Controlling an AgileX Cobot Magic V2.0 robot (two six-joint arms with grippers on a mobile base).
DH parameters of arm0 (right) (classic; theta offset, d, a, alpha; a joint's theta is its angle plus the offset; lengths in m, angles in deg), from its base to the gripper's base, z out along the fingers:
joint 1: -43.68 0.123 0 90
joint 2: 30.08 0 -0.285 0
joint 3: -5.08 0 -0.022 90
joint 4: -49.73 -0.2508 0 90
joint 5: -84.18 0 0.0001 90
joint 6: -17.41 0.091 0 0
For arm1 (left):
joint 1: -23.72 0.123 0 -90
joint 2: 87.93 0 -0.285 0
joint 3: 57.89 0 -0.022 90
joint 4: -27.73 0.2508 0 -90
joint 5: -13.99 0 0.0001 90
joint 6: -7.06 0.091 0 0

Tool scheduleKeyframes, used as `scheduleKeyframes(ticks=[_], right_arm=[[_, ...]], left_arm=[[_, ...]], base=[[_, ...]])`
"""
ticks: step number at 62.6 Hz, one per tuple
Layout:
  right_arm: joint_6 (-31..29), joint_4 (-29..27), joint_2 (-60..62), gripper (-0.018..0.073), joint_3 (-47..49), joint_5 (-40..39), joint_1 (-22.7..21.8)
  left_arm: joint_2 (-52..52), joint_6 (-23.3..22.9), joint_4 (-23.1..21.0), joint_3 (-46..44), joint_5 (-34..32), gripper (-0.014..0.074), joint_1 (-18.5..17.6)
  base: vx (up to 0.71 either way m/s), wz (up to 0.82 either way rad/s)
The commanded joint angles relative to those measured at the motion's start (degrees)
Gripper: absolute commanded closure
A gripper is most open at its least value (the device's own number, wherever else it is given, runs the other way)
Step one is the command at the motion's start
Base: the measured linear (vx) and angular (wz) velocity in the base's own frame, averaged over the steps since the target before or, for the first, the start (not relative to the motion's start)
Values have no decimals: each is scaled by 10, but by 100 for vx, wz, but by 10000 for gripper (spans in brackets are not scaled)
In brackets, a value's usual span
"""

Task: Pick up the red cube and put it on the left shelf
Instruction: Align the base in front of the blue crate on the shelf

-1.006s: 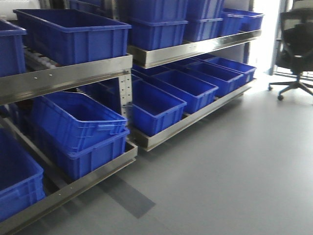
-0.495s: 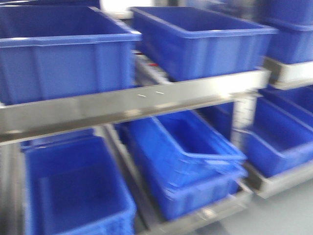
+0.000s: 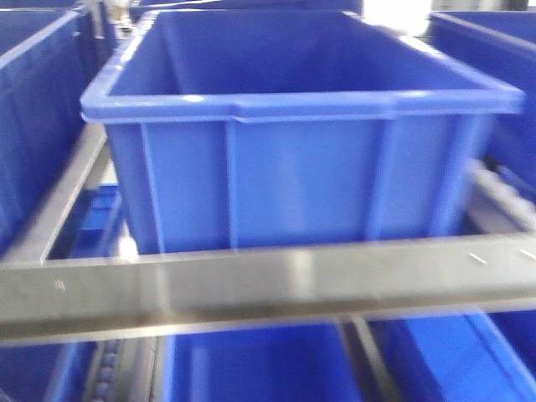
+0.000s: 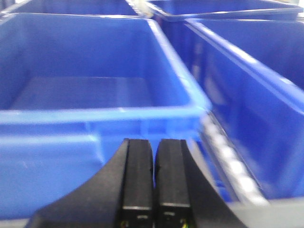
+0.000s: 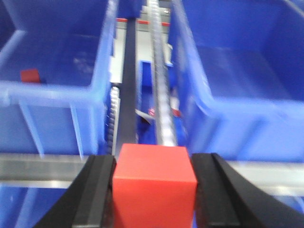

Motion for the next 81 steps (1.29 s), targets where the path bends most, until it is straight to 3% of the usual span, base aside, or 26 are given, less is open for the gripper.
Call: scheduleKeyframes(ticks=[1, 28, 81], right_arm=[[-1, 15, -9, 499, 14, -49, -3], [-1, 15, -9, 499, 14, -49, -3], [-1, 16, -9, 499, 14, -49, -3]], left_arm=[[-7, -3, -2, 14, -52, 495, -1], [-7, -3, -2, 14, -52, 495, -1], [-7, -3, -2, 14, -52, 495, -1]], base=[[35, 24], [20, 21], [1, 0]])
